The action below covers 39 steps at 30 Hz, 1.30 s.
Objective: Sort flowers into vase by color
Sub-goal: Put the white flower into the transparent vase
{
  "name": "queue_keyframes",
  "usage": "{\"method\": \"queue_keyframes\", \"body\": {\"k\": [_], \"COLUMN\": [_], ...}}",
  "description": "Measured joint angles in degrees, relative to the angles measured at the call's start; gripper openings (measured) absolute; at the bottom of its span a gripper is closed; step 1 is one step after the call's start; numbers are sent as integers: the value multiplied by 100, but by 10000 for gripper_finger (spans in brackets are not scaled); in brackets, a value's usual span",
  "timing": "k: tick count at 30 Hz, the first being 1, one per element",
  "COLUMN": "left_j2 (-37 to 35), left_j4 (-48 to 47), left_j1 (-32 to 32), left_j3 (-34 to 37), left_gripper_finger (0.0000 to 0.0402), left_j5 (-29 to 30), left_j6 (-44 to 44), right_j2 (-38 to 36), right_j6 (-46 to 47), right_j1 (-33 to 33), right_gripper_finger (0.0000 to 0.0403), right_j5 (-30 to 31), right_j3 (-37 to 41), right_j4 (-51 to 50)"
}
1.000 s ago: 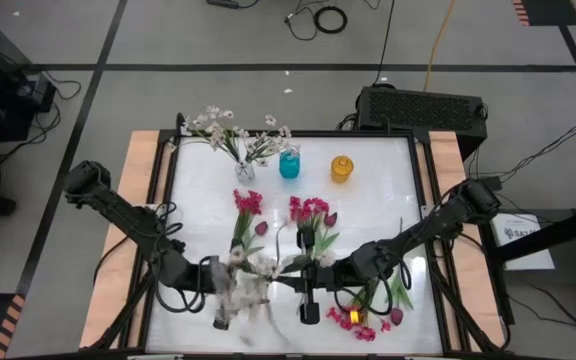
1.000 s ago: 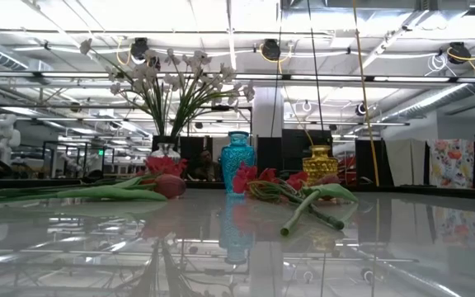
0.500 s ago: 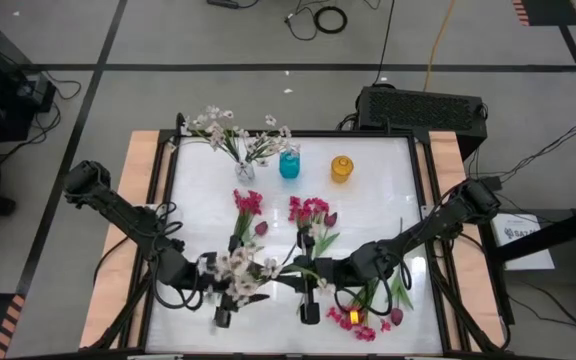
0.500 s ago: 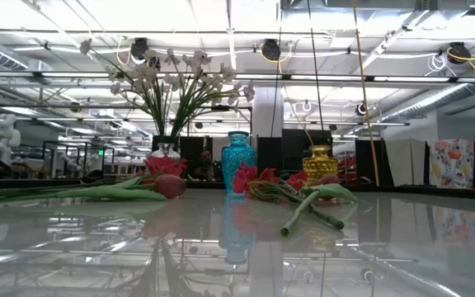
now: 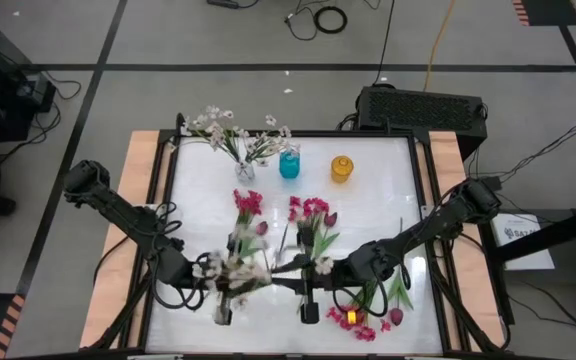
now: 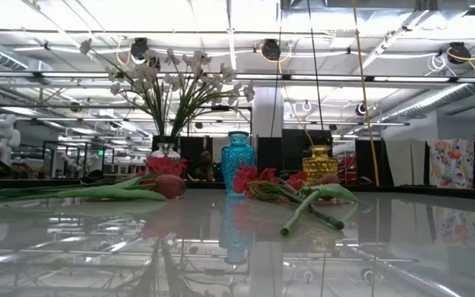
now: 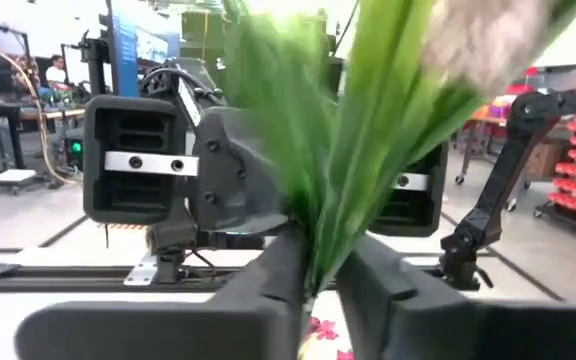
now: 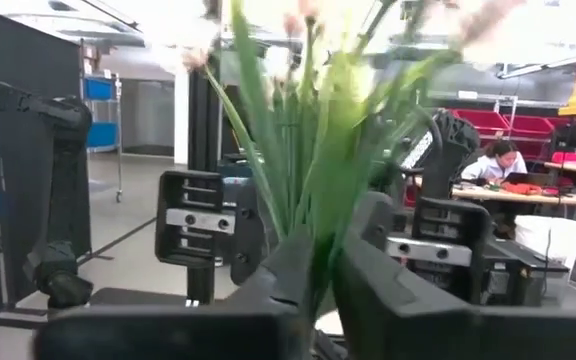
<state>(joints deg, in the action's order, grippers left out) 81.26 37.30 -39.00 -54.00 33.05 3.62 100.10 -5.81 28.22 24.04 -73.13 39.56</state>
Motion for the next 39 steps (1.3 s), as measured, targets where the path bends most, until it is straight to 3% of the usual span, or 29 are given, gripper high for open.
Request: {"method": "queue_keyframes", "body": {"k": [3,13,18,25,30,34,39], "left_j2": [-146,-1204,-1906,-2411,-2554,-2601,-2589], "left_j4": [-334,-1730,-3011,-4511,-4386,-3590,-2824], "left_j1": [-7,0,113,605,978,1192,1529], "left_j3": [0,-9,-9,146,837,1345,1879], "left_gripper_finger": [12,17,16,14,14,14,13], "left_j5": [192,1193,1904,2517,2784,3252,3282], "left_j6": [131,416,390,-172,-172,74,471], "right_j2": [-102,-699,-800,-807,-807,-807,-807], "right_j6": [102,337,807,1242,1309,1312,1257], "right_j1": [-7,73,68,66,77,77,74], "right_gripper_finger": [76,187,210,214,214,215,215], "right_j5": [151,1256,1488,1486,1488,1486,1488], "right_j3": [-3,8,8,8,8,8,8], "right_j4": [-343,-2205,-3165,-3580,-3570,-3629,-3638]}}
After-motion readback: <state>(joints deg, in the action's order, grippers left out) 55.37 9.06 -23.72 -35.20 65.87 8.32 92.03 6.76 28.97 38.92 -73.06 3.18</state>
